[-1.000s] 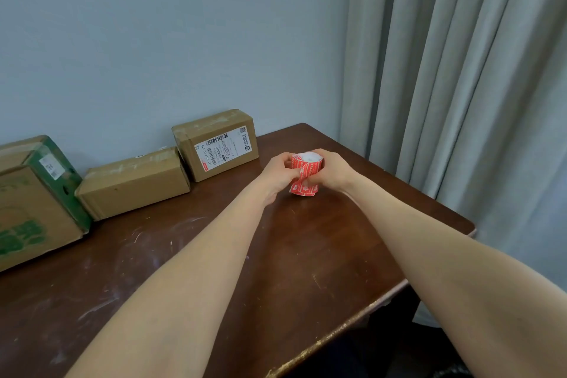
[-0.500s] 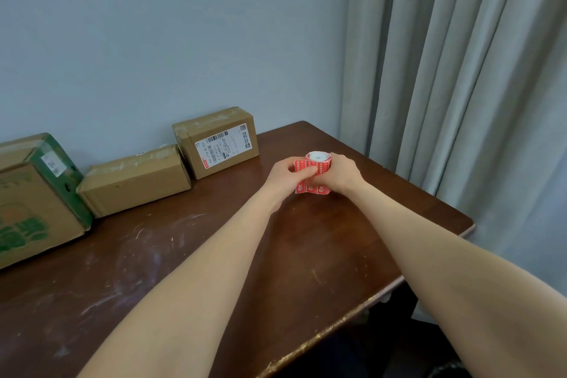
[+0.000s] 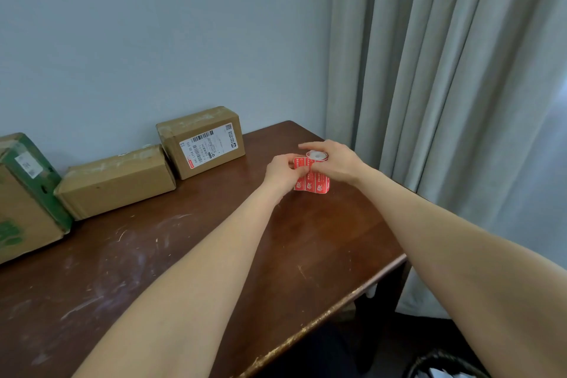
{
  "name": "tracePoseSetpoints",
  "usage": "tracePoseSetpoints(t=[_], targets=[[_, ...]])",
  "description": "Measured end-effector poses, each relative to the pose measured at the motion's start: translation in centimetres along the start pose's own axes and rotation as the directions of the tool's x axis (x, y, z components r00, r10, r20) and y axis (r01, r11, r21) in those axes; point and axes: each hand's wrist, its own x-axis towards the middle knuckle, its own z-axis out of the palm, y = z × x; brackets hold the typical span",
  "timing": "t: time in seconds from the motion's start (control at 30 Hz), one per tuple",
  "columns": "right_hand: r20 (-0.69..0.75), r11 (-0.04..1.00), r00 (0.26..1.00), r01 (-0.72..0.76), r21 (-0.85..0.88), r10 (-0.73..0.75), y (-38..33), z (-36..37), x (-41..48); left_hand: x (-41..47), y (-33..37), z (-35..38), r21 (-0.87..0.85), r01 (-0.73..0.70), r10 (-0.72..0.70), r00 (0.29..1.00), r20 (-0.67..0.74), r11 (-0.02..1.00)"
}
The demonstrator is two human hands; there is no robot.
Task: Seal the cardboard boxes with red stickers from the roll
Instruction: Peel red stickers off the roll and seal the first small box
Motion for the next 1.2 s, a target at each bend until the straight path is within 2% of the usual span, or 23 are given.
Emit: tracePoseSetpoints(t=[0.13, 0.27, 0.47, 0.6, 1.03, 1.2], targets=[[0.011, 0.993, 1.0, 0.0, -0.121, 0.002, -0.1, -0.1, 0.1, -0.2, 0.0, -1.0, 0.047, -0.016, 0.019, 0.996, -0.082, 0.999], [0.037, 0.961, 0.999, 0.022, -0.276, -0.012, -0.5, -0.3, 0.3, -0.3, -0.1, -1.8, 0.116, -0.012, 0.023, 0.995, -0.093, 0.993], [0.015, 0.927, 1.0, -0.02, -0.375, 0.028, -0.8, -0.6, 0.4, -0.3, 0.0, -2.6, 0.185, -0.012, 0.035, 0.992, -0.118, 0.983], [-0.014, 0.918, 1.0, -0.016, -0.396, 0.011, -1.3, -0.3, 0.4, -0.4, 0.1, -2.8, 0.241, -0.011, 0.041, 0.992, -0.118, 0.97], [0.028, 0.93, 0.999, -0.025, -0.368, 0.037, -2.2, -0.4, -0.2, -0.2, 0.1, -3.1, 0.365, 0.012, 0.038, 0.991, -0.129, 0.931], [0.012, 0.927, 1.0, -0.016, -0.374, 0.022, -2.5, -0.2, -0.3, -0.2, 0.4, -3.1, 0.423, -0.057, 0.1, 0.992, -0.079, 0.904]])
